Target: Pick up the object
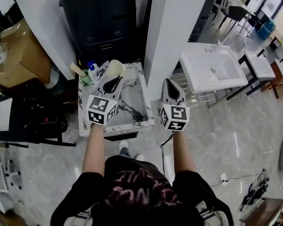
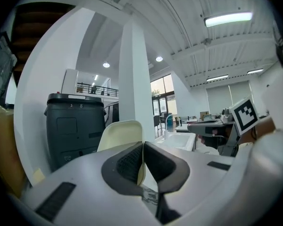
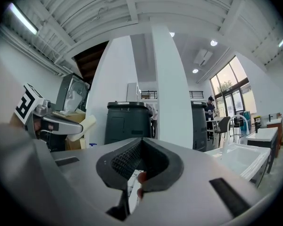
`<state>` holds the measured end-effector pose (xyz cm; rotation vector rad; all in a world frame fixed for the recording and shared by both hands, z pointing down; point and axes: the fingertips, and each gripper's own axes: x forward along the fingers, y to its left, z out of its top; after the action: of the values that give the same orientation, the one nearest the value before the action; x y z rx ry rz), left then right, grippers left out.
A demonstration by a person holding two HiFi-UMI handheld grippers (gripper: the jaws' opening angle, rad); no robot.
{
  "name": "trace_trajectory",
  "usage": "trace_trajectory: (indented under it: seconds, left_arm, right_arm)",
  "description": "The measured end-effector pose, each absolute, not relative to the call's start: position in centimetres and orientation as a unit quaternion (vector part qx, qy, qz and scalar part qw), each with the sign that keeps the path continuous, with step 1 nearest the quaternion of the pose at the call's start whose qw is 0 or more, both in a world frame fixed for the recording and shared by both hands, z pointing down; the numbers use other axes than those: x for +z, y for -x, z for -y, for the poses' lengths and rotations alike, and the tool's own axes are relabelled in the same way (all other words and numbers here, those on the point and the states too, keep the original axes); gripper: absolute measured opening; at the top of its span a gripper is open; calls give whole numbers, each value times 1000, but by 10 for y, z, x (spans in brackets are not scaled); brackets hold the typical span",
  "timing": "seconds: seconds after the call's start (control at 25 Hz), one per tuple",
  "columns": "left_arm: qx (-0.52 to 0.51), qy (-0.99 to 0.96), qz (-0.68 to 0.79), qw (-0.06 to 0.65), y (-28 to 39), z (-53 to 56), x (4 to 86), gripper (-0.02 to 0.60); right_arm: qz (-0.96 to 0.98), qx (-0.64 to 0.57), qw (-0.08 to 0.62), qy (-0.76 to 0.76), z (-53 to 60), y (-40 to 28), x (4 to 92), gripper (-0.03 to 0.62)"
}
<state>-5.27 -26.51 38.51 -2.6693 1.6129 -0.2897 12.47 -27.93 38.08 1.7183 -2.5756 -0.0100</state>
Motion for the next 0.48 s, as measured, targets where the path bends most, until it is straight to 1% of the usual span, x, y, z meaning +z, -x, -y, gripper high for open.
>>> trace_trajectory:
  seconds: [0.48]
  left_arm:
    - [-63, 844, -531, 28, 51, 218, 368, 25]
  right_arm:
    - [834, -18, 15, -551, 246, -134, 374, 14]
